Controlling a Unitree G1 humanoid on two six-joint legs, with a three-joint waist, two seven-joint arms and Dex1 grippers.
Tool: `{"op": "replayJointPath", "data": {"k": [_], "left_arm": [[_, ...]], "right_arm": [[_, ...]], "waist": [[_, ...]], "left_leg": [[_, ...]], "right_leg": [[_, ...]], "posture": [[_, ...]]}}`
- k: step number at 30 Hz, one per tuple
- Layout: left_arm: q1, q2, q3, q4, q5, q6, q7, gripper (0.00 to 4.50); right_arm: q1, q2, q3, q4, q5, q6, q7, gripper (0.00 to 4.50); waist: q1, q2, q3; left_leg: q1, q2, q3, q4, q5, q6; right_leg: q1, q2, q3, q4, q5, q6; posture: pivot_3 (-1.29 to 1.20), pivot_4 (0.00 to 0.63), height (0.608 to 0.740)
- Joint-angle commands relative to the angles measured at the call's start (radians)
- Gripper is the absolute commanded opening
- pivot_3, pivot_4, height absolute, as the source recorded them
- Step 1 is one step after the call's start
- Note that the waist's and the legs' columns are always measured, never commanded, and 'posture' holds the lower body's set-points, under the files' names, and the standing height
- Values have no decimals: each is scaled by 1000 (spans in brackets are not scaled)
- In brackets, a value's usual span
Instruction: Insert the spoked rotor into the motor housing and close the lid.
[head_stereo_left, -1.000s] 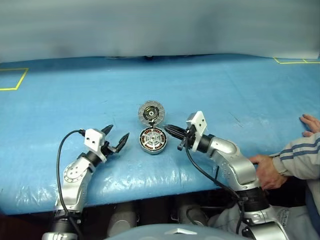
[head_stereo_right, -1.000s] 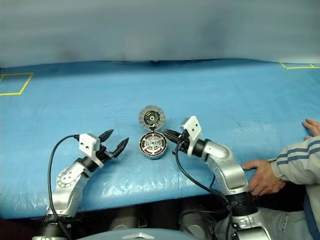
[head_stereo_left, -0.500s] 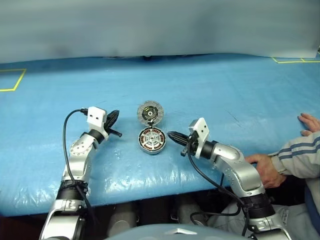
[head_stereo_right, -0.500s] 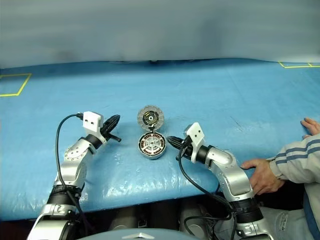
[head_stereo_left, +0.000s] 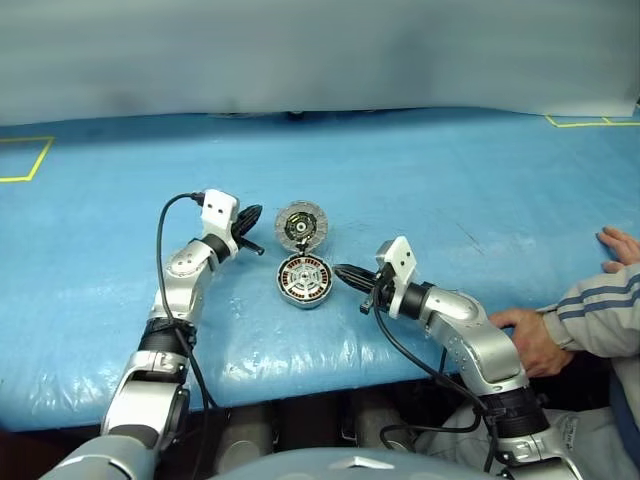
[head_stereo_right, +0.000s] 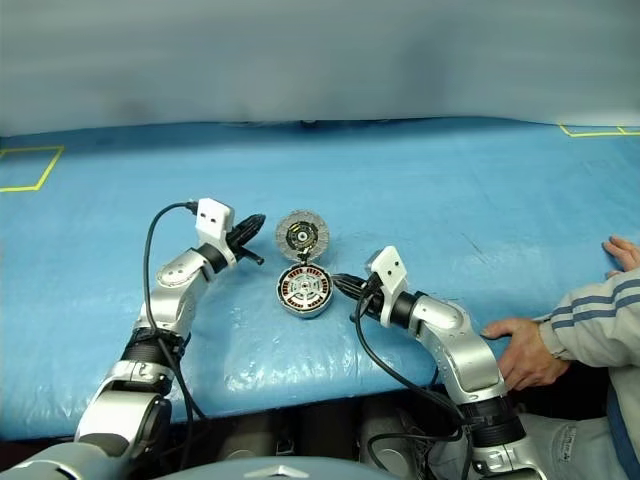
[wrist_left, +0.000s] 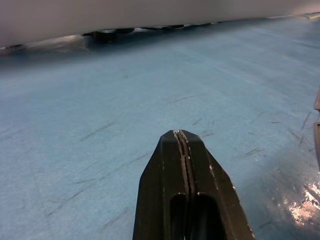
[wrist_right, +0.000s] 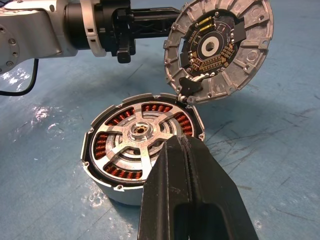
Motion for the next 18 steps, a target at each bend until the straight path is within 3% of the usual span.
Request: {"op": "replayJointPath", "data": {"k": [1,9,18], "left_arm": [[-58,-15,-7,44,2,-39,-40,13],[-98,-69,6,43,-104,-90,-277,13],[-57,-56,-27,-81,-176,-29,-473,13]], "right_arm": [[2,0,-13,-37,12,-17,-2,0],[22,-12,-22,-48,13,-14,-4,0],[37,-24,-41,-46,11,-13,-19,0]], "waist": [[0,0,0],[1,0,0],[-1,-1,0]], "left_leg": [[0,0,0,0,0,0],[0,0,0,0,0,0],[0,0,0,1,0,0]], "right_leg": [[0,0,0,0,0,0],[0,-1,0,0,0,0],[0,0,0,0,0,0]], "posture": [[0,150,740],[0,150,740],[0,150,740]]}}
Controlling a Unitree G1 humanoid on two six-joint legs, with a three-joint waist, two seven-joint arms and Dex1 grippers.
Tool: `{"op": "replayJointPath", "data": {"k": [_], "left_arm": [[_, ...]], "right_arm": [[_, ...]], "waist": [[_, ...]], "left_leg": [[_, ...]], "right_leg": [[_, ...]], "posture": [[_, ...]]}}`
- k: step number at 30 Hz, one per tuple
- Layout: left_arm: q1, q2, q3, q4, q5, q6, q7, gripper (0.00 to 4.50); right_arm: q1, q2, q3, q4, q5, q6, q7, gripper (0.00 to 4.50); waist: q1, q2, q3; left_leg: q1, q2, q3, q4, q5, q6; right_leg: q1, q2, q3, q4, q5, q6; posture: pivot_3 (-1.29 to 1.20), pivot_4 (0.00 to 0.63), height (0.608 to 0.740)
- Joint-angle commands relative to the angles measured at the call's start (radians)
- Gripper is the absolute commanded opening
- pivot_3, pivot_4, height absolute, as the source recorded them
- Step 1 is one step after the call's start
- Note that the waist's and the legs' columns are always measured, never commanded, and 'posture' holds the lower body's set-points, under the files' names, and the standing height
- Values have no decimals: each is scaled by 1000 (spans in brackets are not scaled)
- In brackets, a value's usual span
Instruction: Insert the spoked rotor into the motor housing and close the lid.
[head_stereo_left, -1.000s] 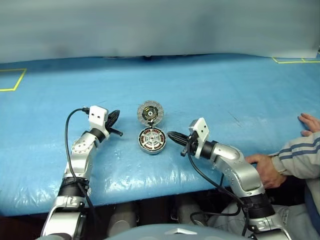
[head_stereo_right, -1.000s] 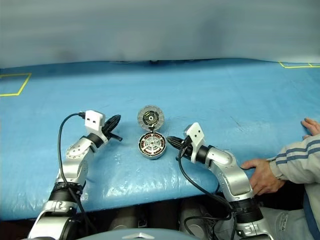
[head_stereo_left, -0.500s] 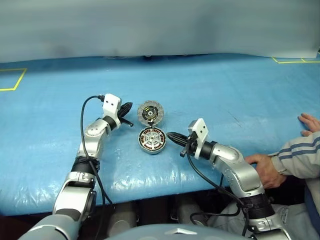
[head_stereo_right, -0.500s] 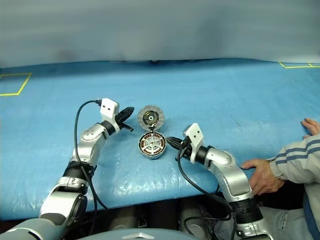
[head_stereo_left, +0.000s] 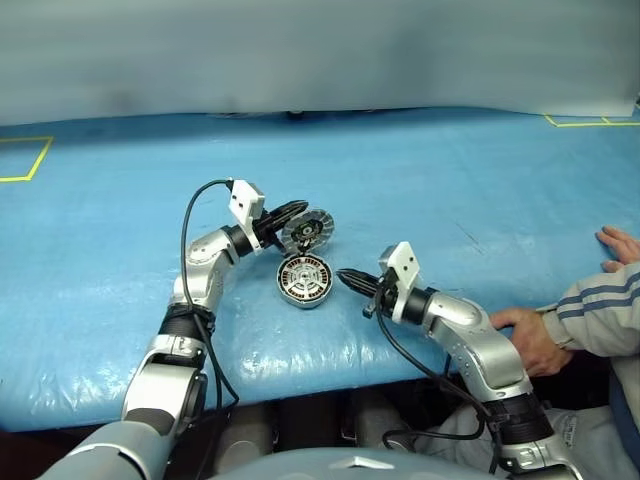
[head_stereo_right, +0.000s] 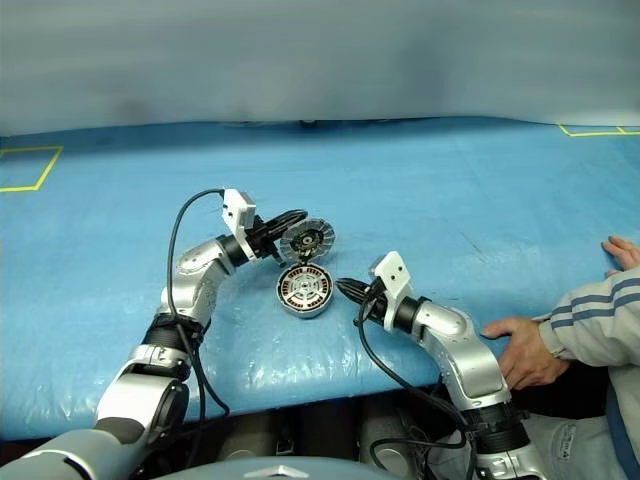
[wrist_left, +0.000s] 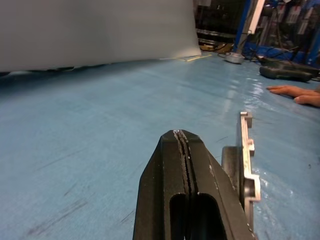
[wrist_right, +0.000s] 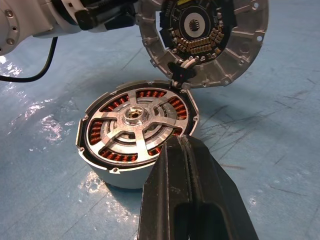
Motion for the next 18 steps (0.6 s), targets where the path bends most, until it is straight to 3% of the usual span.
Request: {"op": "replayJointPath", "data": {"k": [1,8,18], "left_arm": [[20,14,-17,-104,-43,45,-77,13],[72,38,-69,-222,-49,141,-140,13],[147,72,-133,-293,12,135,-125,13]], "right_arm": [[8,-18,-33,-41,10,-12,-7,0],[22,-58,-90,-23,-4,-18,-44,0],[28,-66,-111,-23,-7,-27,-65,0]], "waist": [[0,0,0],[2,0,0],[1,0,0]], "left_leg": [[0,0,0,0,0,0],[0,0,0,0,0,0],[0,1,0,0,0,0]], "right_leg": [[0,0,0,0,0,0],[0,0,0,0,0,0],[0,1,1,0,0,0]], "posture": [[0,150,740],[0,150,740],[0,150,740]]}}
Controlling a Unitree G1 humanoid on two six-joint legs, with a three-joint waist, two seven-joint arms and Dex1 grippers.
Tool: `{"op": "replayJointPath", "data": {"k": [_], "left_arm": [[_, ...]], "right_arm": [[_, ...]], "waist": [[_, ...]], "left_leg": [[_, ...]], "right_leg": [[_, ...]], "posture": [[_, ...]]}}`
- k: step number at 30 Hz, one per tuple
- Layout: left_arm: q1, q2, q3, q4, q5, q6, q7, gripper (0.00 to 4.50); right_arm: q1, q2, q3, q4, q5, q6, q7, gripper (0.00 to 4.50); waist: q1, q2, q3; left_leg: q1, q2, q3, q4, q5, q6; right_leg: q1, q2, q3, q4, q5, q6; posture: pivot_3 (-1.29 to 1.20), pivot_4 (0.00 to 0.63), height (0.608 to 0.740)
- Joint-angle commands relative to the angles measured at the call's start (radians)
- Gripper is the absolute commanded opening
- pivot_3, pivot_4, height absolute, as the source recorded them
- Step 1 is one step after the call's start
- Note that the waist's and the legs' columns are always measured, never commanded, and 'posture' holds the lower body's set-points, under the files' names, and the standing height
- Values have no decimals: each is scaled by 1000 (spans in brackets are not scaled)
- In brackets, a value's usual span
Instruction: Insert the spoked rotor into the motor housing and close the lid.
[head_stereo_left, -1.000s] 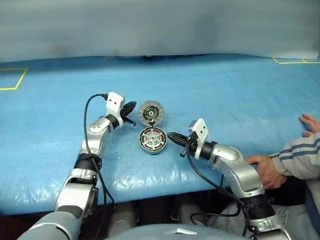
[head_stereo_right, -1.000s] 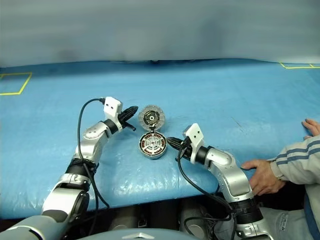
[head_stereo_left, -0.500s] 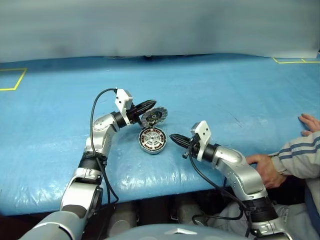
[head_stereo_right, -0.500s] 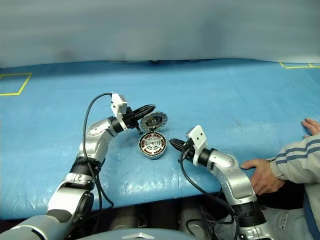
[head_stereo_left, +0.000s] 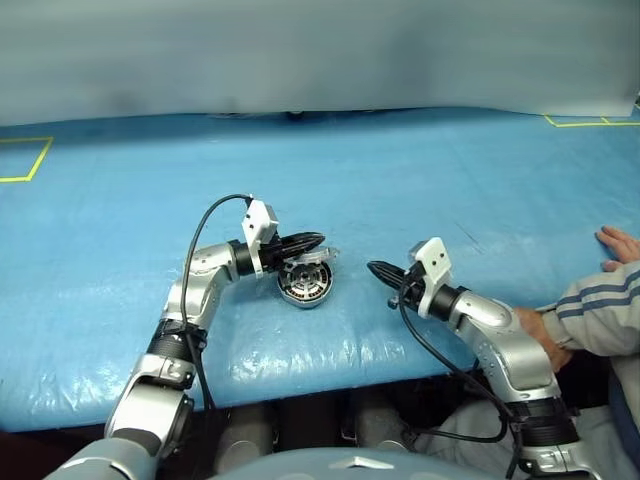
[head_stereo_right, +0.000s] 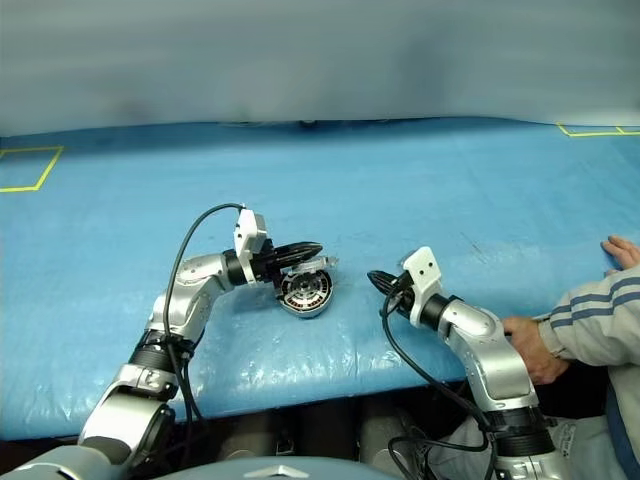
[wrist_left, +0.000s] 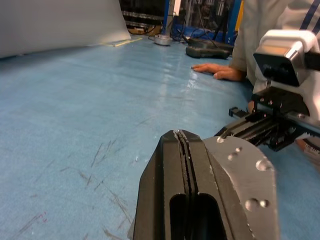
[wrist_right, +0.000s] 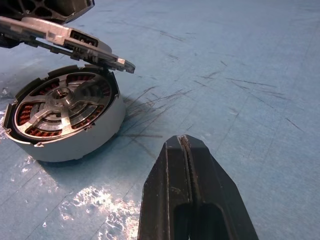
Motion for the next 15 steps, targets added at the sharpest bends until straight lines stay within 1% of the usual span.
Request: {"op": "replayJointPath", "data": {"k": [1,15], "left_arm": [[24,9,-21,-78,11,0,5,13],[146,66,-43,-156,39,41,26,13]], "right_arm": [[-4,3,-14,-26,0,-25,-9,0],[-15,35,9,-21,-19,-41,-23,0]], "waist": [[0,0,0],[1,0,0]], "left_leg": [[0,0,0,0,0,0],[0,1,0,0,0,0]], "right_leg": [[0,0,0,0,0,0],[0,-1,0,0,0,0]], "posture": [[0,150,740],[0,150,740]]}}
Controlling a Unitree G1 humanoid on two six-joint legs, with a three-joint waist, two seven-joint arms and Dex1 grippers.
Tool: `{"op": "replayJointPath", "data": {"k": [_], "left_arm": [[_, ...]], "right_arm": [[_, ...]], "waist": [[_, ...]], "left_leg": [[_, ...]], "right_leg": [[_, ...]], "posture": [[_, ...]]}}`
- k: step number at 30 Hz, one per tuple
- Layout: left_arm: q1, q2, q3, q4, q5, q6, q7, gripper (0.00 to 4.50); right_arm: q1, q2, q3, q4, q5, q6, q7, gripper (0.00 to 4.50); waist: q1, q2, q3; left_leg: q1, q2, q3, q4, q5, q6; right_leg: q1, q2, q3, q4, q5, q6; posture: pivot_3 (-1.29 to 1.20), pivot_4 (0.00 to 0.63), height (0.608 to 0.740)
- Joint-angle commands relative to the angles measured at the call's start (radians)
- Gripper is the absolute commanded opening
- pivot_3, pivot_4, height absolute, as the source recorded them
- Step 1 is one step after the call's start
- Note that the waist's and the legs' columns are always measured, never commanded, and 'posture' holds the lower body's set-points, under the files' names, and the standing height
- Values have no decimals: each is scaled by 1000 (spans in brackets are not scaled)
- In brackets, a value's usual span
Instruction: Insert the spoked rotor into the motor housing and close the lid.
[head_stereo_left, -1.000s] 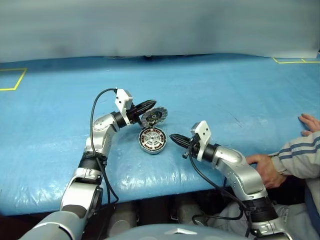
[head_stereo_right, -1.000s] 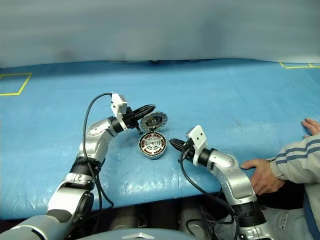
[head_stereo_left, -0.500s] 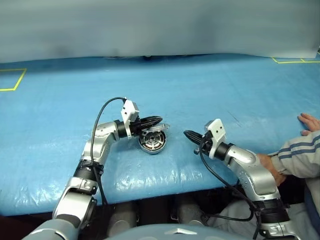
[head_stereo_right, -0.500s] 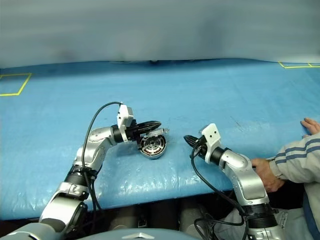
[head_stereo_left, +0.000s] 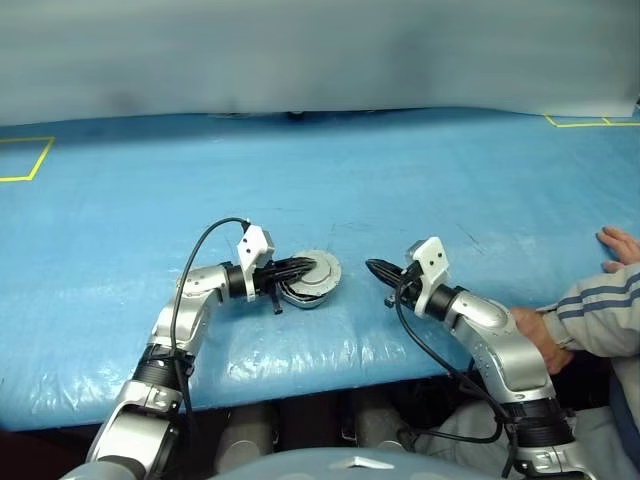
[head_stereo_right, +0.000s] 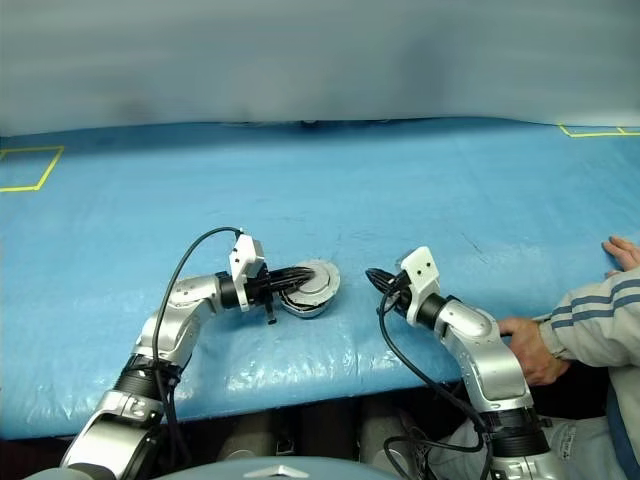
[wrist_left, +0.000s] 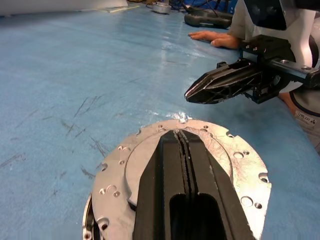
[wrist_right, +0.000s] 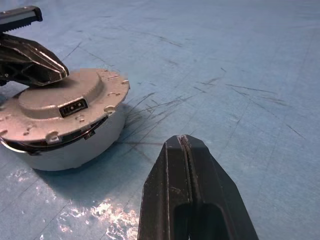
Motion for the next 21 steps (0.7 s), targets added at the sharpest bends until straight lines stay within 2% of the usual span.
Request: {"op": "replayJointPath", "data": {"k": [1,11,21], "left_arm": [[13,14,-10,-62,4,3,6,13],[53,24,-4,-80,3,2,34,13],[117,-5,114,-146,-114,-89,53,13]], "right_arm": [[-15,9,2,-23,0,-21,-5,0],[-16,19,11,-25,-2,-21,0,0],[-19,33,12,-22,2,-38,8,0]], "waist": [[1,0,0],[1,0,0],[0,0,0]], "left_leg": [[0,0,0,0,0,0],[0,0,0,0,0,0],[0,1,0,0,0,0]], "right_leg": [[0,0,0,0,0,0],[0,0,0,0,0,-1],[0,0,0,0,0,-1]], "posture": [[0,150,740],[0,150,740],[0,150,740]]}}
